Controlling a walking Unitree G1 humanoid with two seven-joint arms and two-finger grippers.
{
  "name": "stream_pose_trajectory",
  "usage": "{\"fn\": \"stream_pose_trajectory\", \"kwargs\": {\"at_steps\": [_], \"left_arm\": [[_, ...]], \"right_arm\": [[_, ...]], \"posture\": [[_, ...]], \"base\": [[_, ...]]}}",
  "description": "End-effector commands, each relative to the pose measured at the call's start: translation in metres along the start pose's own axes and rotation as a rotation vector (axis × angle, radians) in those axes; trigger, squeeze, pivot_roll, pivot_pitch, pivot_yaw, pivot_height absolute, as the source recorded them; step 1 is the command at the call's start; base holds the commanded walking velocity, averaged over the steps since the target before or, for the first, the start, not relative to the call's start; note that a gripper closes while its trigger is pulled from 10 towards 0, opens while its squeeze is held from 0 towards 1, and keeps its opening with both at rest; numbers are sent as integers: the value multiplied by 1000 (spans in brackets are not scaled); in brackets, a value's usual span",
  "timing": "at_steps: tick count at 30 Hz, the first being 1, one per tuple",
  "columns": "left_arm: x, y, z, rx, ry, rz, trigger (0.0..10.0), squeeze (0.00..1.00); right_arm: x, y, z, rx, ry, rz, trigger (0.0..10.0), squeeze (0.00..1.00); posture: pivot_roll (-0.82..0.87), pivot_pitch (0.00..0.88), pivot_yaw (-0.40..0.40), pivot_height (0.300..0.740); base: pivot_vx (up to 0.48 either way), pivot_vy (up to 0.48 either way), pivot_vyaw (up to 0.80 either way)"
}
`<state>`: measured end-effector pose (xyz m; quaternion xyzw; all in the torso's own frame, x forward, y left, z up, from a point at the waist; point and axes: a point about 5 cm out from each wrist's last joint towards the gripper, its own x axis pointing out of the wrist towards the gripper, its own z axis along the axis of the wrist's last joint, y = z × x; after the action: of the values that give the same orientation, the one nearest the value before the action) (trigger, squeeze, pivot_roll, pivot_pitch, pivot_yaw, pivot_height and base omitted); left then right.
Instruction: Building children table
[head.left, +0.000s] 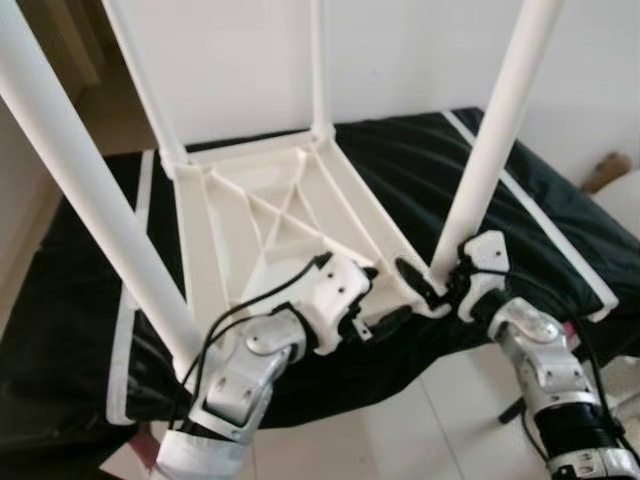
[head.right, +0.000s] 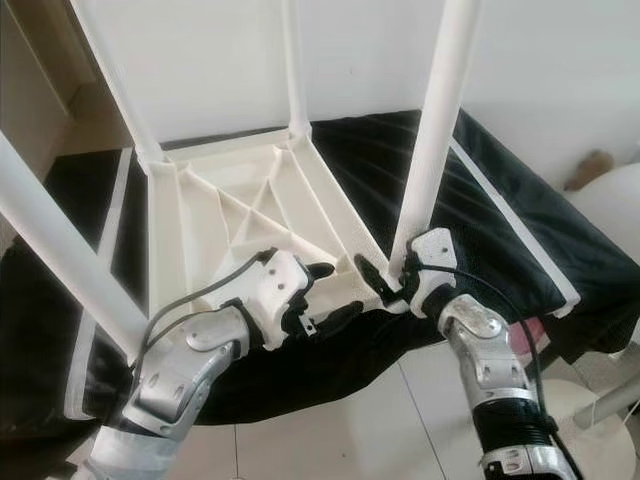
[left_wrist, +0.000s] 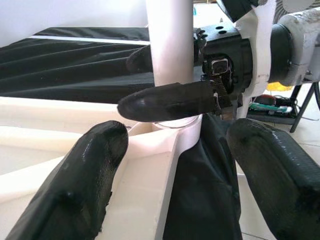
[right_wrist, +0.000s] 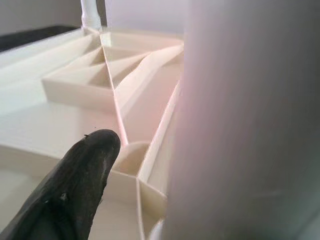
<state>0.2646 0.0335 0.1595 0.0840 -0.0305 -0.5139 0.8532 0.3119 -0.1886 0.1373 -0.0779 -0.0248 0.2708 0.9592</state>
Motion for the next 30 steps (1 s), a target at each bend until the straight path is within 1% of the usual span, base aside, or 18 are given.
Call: {"fn": "stream_pose_trajectory", "kwargs": {"at_steps": [1,2,4,5,16,17,18,19,21,23,25,27,30], "left_arm": [[-1,5,1,8,9,46,10000,0],[-1,5,2,8,8,48,10000,0],[-1,5,2,8,8,49,10000,0],[-1,6,2,8,7,51,10000,0],[1,10,4,13,10,53,10000,0],[0,10,4,11,11,51,10000,0],[0,10,4,11,12,50,10000,0],[0,10,4,10,12,48,10000,0],[0,9,3,11,15,48,10000,0],[1,9,3,10,15,48,10000,0],[1,9,4,8,12,50,10000,0],[1,9,4,5,11,53,10000,0],[1,8,3,4,12,53,10000,0]], "right_arm": [[1,-2,-4,-42,35,39,4667,0],[1,-3,-5,-46,39,43,314,0],[0,-3,-5,-46,39,44,314,0],[0,-3,-6,-49,42,47,0,0],[-3,-7,-16,-41,65,53,0,0],[-3,-8,-17,-33,70,33,8392,0],[-3,-8,-18,-31,71,27,8392,0],[-3,-9,-20,-37,91,1,10000,0],[-3,-12,-25,-67,148,-63,10000,0],[-3,-12,-26,-69,152,-69,10000,0],[-3,-10,-26,-39,142,-93,10000,0],[-2,-5,-27,-19,136,-140,10000,0],[0,-1,-28,-21,129,-203,10000,0]], "posture": [[-29,0,26,740],[-29,0,26,740],[-29,0,26,740],[-27,0,24,740],[-32,0,31,740],[-34,0,35,740],[-34,0,35,740],[-35,0,35,740],[-34,0,30,740],[-34,0,30,740],[-33,0,27,740],[-32,0,25,740],[-32,0,25,740]], "base": [[0,0,0],[0,0,0],[0,0,0],[0,0,0],[0,0,0],[0,0,0],[0,0,0],[0,0,0],[0,0,0],[0,0,0],[0,0,0],[0,0,0],[0,0,0]]}}
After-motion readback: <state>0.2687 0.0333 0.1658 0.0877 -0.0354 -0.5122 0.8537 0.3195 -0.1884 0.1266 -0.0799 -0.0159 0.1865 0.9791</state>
